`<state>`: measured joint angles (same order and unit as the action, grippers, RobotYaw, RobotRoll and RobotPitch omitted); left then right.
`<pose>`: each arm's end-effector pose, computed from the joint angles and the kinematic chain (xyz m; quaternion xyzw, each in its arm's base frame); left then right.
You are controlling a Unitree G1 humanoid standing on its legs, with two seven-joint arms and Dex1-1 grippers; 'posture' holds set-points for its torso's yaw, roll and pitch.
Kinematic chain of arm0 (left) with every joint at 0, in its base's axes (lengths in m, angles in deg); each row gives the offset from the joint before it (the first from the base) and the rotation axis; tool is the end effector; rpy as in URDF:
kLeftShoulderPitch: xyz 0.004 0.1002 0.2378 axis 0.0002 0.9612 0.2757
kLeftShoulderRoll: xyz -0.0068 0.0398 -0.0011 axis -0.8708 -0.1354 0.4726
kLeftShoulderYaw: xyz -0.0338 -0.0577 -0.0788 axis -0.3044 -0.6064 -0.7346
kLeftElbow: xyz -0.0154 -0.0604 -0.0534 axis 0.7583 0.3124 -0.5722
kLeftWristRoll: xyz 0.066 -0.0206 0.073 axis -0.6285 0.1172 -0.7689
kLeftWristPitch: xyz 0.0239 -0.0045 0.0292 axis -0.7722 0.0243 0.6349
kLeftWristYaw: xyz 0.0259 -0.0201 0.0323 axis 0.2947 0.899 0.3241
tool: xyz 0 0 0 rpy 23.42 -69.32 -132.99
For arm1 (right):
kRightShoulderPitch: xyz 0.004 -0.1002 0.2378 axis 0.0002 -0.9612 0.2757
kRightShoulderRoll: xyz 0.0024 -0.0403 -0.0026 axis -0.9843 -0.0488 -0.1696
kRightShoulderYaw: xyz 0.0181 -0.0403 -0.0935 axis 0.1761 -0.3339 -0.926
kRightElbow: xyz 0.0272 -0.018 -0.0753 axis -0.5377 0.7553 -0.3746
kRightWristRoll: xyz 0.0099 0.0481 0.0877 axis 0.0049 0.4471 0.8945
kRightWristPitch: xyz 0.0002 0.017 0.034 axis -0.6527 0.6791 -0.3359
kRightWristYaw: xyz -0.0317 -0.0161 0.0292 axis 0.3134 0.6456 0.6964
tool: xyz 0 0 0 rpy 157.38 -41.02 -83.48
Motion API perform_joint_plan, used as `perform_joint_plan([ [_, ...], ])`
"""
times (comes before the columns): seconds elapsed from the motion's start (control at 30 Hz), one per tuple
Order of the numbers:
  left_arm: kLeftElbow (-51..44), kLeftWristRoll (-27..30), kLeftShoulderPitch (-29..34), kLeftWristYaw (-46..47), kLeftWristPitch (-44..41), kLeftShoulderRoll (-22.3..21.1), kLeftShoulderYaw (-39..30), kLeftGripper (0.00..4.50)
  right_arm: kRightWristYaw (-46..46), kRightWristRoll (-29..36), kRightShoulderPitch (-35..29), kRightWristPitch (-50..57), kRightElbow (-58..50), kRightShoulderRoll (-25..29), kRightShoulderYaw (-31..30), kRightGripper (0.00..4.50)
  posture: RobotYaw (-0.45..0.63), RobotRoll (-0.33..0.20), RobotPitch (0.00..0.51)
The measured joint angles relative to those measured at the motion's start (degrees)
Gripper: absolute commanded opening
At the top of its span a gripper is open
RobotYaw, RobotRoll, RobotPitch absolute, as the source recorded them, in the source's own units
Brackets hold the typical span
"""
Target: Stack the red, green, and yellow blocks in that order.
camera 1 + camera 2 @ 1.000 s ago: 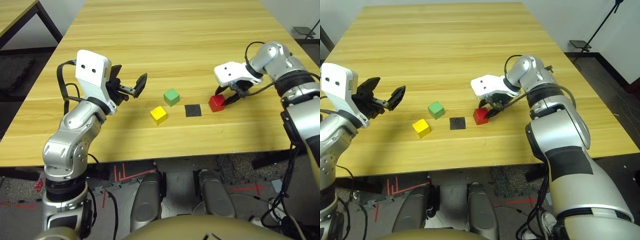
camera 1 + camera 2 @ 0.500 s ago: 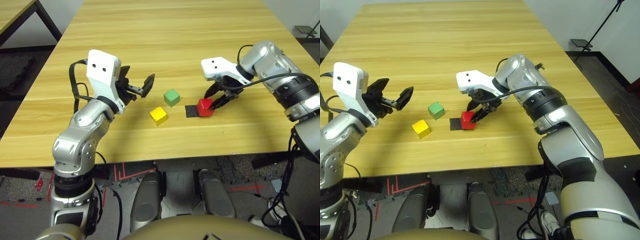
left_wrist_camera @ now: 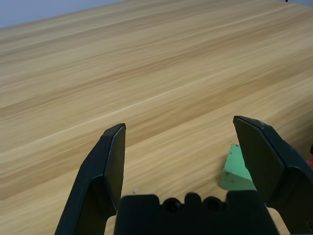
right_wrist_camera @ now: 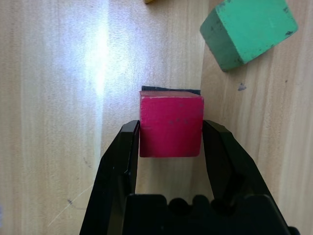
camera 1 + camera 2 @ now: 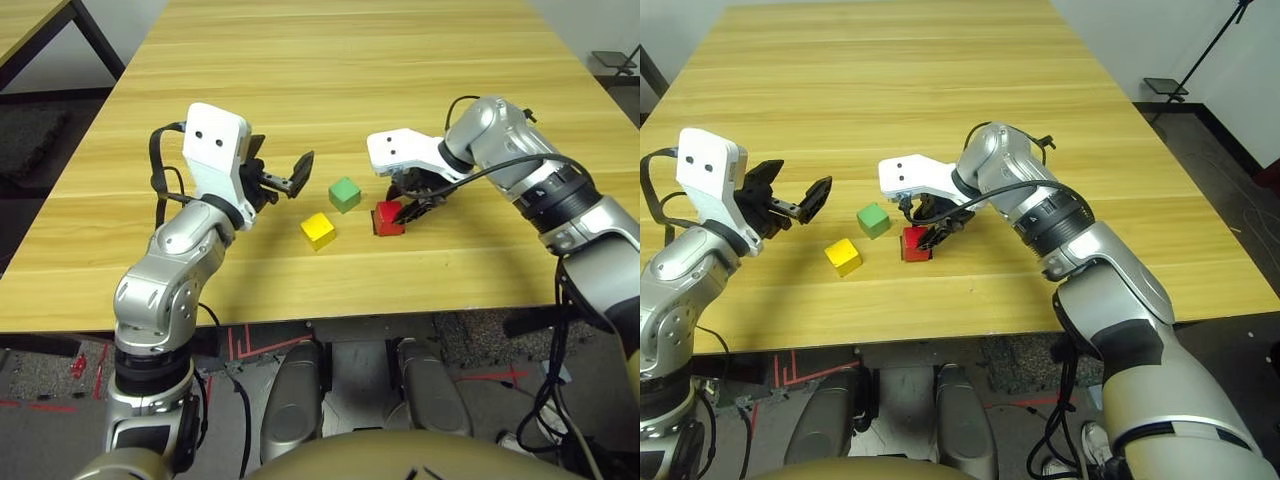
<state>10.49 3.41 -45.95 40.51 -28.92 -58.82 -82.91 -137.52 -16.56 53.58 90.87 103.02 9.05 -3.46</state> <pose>0.2163 0.1877 0.1781 0.0509 0.0007 -0.1723 0.9837 0.3451 -0.1183 0.2242 -0.4270 0.2847 0.6279 0.5851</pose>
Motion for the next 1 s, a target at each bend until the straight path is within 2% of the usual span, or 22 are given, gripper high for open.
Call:
perform_joint_plan([
  [0.37,-0.7,0.0,0.8,0.5,-0.1,0.2,-0.3,4.5,-1.2,-2.0,0.4,-2.6,1.1,0.0,0.6,2.04,0.56,-0.263,0.145],
  [0.6,-0.7,0.0,0.8,0.4,-0.1,0.2,-0.3,4.5,-2.2,-1.5,-0.8,-3.8,1.0,0.2,2.2,4.36,0.55,-0.25,0.142],
  [0.63,-0.7,0.0,0.8,0.3,-0.1,0.2,-0.3,4.5,-2.4,-1.3,-1.1,-3.8,1.0,0.2,2.6,4.48,0.55,-0.25,0.142],
  [0.7,-0.6,0.0,0.6,0.0,-0.1,0.2,-0.3,4.5,-2.7,-0.2,-1.2,-3.5,1.0,0.1,3.6,4.48,0.54,-0.239,0.137],
  [0.8,-0.5,0.6,-1.0,-1.5,-1.2,-0.3,-0.3,4.5,-4.5,3.4,0.5,-2.9,2.6,0.8,8.2,4.48,0.51,-0.23,0.127],
  [0.87,-0.1,1.5,-2.2,-3.0,-2.4,-1.5,0.0,4.5,-5.8,6.4,3.0,-4.1,5.2,3.4,11.5,4.48,0.48,-0.222,0.117],
  [0.93,1.7,2.2,-4.6,-5.2,-4.7,-3.1,1.6,4.5,-6.2,9.7,4.7,-6.6,8.9,8.1,14.0,4.48,0.46,-0.213,0.109],
  [1.0,3.5,2.4,-6.8,-6.9,-7.2,-4.0,3.5,4.5,-6.3,10.8,4.9,-8.6,11.8,11.8,15.6,4.48,0.44,-0.205,0.104],
])
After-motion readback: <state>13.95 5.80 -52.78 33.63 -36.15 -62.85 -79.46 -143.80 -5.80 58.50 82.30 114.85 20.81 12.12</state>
